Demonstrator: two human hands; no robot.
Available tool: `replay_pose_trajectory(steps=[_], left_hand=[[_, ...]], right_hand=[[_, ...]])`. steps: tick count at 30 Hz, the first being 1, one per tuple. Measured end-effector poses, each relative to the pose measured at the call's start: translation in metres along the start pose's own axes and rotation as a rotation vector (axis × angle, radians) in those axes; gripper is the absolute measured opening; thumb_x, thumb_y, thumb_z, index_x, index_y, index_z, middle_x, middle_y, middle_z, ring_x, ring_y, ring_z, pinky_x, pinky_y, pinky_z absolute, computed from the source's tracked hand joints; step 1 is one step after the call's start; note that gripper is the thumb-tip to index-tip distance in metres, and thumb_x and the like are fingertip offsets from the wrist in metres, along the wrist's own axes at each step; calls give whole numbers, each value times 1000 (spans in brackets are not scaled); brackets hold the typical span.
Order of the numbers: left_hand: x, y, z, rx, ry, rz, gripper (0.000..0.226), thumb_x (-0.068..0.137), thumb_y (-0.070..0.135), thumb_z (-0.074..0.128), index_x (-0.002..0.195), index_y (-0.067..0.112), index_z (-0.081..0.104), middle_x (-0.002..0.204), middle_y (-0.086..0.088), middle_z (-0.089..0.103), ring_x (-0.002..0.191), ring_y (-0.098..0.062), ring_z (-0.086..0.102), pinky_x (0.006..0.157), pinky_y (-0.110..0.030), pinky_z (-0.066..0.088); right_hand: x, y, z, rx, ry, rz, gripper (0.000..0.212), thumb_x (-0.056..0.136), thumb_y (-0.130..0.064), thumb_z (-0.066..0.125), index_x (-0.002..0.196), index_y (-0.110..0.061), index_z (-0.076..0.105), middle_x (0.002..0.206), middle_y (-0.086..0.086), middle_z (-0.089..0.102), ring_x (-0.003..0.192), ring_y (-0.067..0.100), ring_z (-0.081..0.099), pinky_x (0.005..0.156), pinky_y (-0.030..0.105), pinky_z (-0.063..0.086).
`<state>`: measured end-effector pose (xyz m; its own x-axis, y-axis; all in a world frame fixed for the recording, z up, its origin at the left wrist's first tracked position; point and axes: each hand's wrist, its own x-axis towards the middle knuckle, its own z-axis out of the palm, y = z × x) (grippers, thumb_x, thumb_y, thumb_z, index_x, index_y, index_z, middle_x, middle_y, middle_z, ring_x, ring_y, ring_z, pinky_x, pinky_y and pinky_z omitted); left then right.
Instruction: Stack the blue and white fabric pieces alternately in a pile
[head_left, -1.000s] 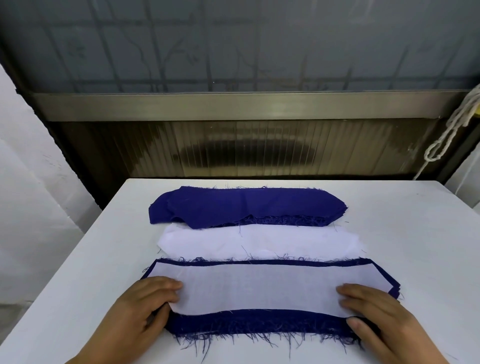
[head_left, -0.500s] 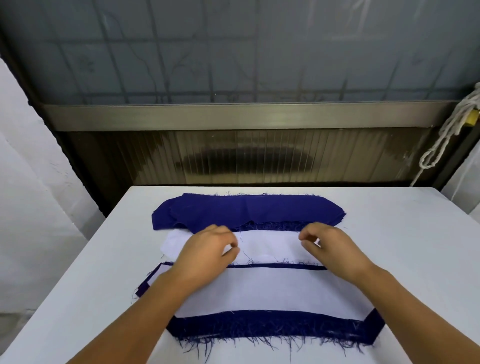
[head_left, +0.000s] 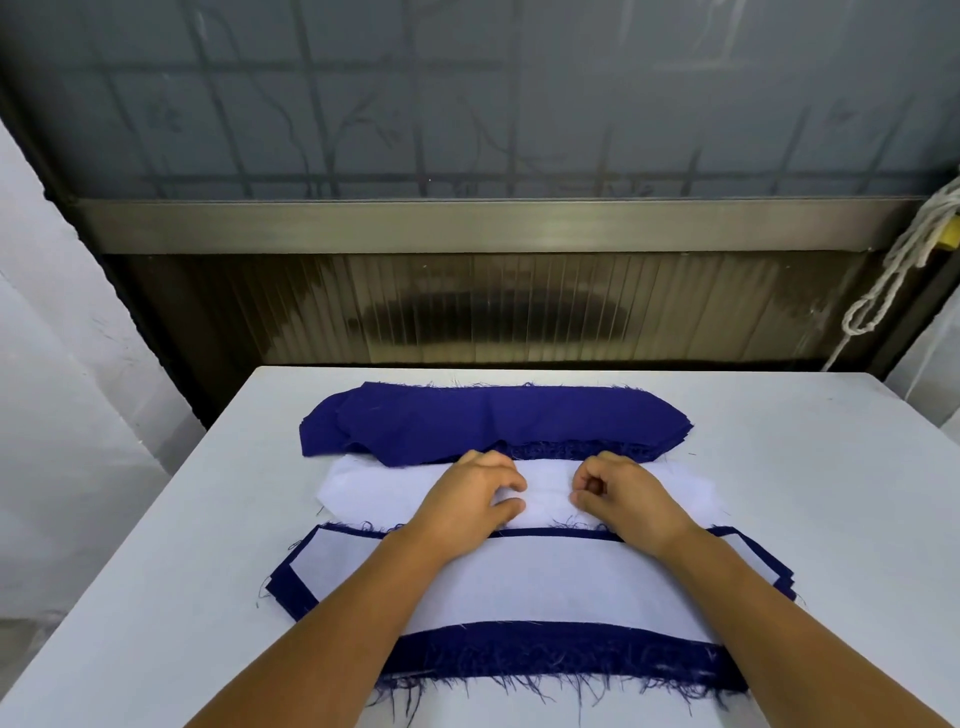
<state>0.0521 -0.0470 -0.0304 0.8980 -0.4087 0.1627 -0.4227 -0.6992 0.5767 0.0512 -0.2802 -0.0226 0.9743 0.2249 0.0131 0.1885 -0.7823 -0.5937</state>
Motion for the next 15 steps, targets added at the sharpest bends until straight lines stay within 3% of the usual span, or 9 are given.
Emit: replay_pose_trajectory(steps=[4,8,10,13,15], left_hand=[[0,-1,1,45,16,45,27,92,33,63,115,19,69,116,14,59,111,-5,44,99,-26,40],[0,2,2,106,32,55,40,83,53,66,113,26,68,110,18,59,107,-2,45,95,-23,40],[1,3,3,139,48,53,44,80,57,66,113,27,67,108,18,59,105,-3,46,92,-23,41],[1,3,3,149,76,34,44,80,58,65,110,28,64,104,18,57,101,-3,46,88,-22,41],[1,4,3,144,93,33,36,84,54,64,107,27,61,100,18,56,98,-4,46,84,-22,41]], right_hand=[[1,2,4,-103,17,-45,11,97,-25,55,88,-22,62,89,-10,55,87,10,50,73,20,41],[3,5,8,-304,91,-121,16,99,-19,47,94,-17,62,94,-4,57,89,17,51,80,27,43],[4,6,9,-442,95,-182,7,93,-10,56,93,-14,62,93,-1,58,86,20,52,78,29,46],[2,6,10,-505,122,-194,21,74,0,75,82,-13,61,80,0,60,72,19,53,66,29,49],[2,6,10,-496,146,-193,25,69,3,77,78,-13,60,76,0,59,67,19,52,62,29,49]])
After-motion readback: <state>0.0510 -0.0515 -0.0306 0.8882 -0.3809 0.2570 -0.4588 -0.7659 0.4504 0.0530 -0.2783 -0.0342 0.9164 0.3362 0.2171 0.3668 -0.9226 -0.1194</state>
